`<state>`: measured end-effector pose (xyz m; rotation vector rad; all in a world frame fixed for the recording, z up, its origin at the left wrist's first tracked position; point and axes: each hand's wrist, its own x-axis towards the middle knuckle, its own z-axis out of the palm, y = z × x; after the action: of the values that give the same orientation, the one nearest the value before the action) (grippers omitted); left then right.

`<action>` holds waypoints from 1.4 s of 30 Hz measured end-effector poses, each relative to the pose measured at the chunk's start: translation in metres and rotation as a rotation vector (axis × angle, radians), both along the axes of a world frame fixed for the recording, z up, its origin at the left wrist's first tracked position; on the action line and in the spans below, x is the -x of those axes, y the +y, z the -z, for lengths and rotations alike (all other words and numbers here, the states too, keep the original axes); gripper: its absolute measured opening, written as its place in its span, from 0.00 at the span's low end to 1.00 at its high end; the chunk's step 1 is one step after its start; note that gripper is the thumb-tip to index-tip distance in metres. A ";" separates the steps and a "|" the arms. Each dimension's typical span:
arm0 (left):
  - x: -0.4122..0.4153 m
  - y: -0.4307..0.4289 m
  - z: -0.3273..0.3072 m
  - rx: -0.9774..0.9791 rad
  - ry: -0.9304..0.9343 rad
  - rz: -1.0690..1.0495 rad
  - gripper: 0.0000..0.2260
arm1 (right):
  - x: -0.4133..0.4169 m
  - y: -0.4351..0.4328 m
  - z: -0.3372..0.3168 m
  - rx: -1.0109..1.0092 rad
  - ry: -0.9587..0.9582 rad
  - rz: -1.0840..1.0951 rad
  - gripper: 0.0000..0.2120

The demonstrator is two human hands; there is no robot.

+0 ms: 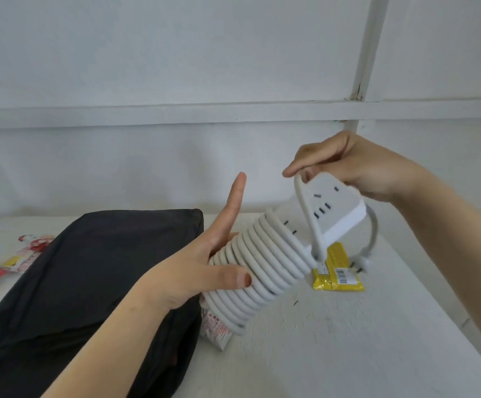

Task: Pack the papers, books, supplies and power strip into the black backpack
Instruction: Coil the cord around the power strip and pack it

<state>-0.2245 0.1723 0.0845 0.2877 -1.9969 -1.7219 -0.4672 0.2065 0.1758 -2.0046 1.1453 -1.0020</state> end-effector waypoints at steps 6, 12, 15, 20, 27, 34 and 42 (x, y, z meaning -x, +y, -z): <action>0.030 0.012 0.023 -0.188 0.222 -0.046 0.48 | -0.014 -0.009 0.052 -0.203 -0.298 -0.088 0.13; 0.035 0.015 0.037 -0.323 0.300 -0.216 0.47 | -0.015 -0.010 0.088 -0.262 -0.417 0.040 0.10; 0.035 0.007 0.041 -0.240 0.247 -0.358 0.66 | -0.013 -0.007 0.100 -0.364 -0.598 -0.068 0.12; 0.041 0.018 0.043 -0.316 0.329 -0.424 0.59 | -0.017 0.000 0.108 -0.385 -0.713 -0.214 0.34; 0.037 0.021 0.044 -0.370 0.332 -0.371 0.50 | -0.031 0.004 0.104 -0.343 -0.654 -0.038 0.20; 0.035 0.023 0.042 -0.166 0.265 -0.419 0.28 | -0.030 0.002 0.101 -0.460 -0.602 0.015 0.14; 0.026 0.021 0.032 0.015 0.129 -0.354 0.34 | -0.032 -0.002 0.102 -0.509 -0.515 -0.014 0.23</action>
<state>-0.2510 0.1936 0.0529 0.4804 -1.7440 -1.4637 -0.4357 0.2040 0.0741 -1.2575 0.9712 -1.0140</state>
